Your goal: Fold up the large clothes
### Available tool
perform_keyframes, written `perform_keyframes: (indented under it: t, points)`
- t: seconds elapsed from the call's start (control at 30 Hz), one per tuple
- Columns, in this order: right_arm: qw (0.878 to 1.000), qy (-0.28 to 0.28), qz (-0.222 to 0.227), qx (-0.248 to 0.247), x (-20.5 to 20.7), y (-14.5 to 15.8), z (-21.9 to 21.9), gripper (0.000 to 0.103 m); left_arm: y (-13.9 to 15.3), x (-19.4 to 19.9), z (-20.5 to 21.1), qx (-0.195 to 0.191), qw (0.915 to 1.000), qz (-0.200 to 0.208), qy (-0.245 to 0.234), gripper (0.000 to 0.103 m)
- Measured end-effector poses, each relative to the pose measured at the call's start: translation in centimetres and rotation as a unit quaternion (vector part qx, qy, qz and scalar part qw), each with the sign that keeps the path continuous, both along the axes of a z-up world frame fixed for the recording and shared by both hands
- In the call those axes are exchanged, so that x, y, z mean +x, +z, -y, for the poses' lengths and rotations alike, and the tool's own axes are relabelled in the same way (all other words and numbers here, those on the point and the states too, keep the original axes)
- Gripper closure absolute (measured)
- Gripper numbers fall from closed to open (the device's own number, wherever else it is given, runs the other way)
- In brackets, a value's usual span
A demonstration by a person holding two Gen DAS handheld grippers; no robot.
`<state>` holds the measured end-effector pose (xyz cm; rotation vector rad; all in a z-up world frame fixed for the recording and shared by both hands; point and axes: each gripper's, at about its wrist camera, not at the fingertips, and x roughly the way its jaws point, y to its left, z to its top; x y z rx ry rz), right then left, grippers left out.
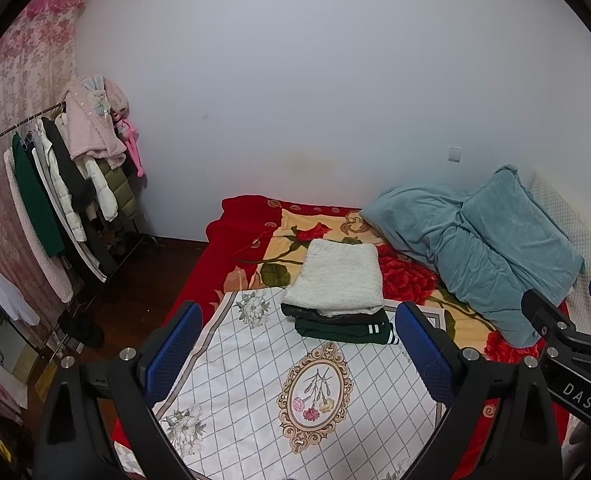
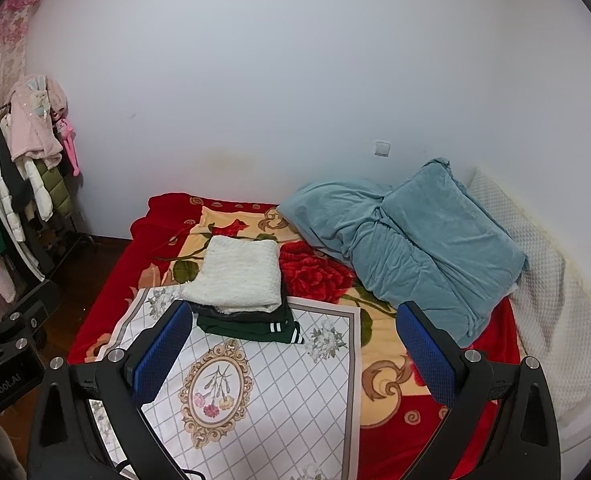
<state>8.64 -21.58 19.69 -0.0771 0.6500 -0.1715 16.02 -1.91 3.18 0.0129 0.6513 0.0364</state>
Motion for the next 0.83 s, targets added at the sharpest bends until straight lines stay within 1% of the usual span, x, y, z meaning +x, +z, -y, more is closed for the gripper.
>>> perform_keyframes:
  t: [0.83]
  points:
    - [1.0, 0.006, -0.001, 0.004, -0.21, -0.08, 0.05, 0.0, -0.04, -0.52, -0.56, 0.005, 1.0, 0.001, 0.008, 0.004]
